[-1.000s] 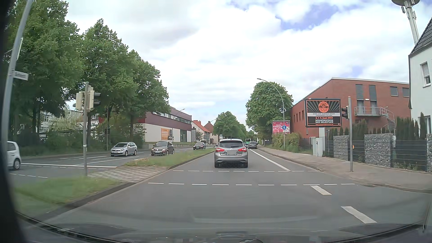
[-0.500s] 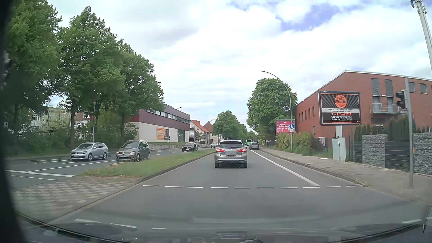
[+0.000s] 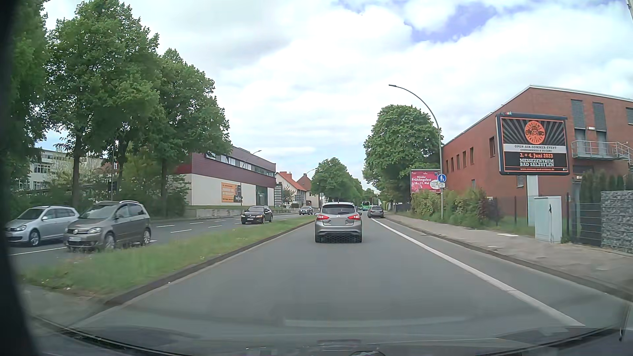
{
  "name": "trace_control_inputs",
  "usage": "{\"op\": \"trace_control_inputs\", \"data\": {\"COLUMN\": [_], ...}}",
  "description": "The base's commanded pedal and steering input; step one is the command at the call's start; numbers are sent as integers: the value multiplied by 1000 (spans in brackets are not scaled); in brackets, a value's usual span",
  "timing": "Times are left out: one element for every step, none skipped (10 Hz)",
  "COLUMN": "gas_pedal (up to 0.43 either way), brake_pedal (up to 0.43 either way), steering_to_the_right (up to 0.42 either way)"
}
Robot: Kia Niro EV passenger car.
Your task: Follow the waypoints while adhering to traffic rules and regulations
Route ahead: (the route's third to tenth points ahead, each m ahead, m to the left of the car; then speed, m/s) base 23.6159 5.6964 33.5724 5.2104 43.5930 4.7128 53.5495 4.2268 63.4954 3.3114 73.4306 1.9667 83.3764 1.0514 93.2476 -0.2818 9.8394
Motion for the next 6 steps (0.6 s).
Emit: {"op": "trace_control_inputs", "data": {"gas_pedal": [197, 197, 197, 197, 197, 197], "brake_pedal": [0, 0, 0, 0, 0, 0], "steering_to_the_right": [0, 0, 0, 0, 1, 1]}}
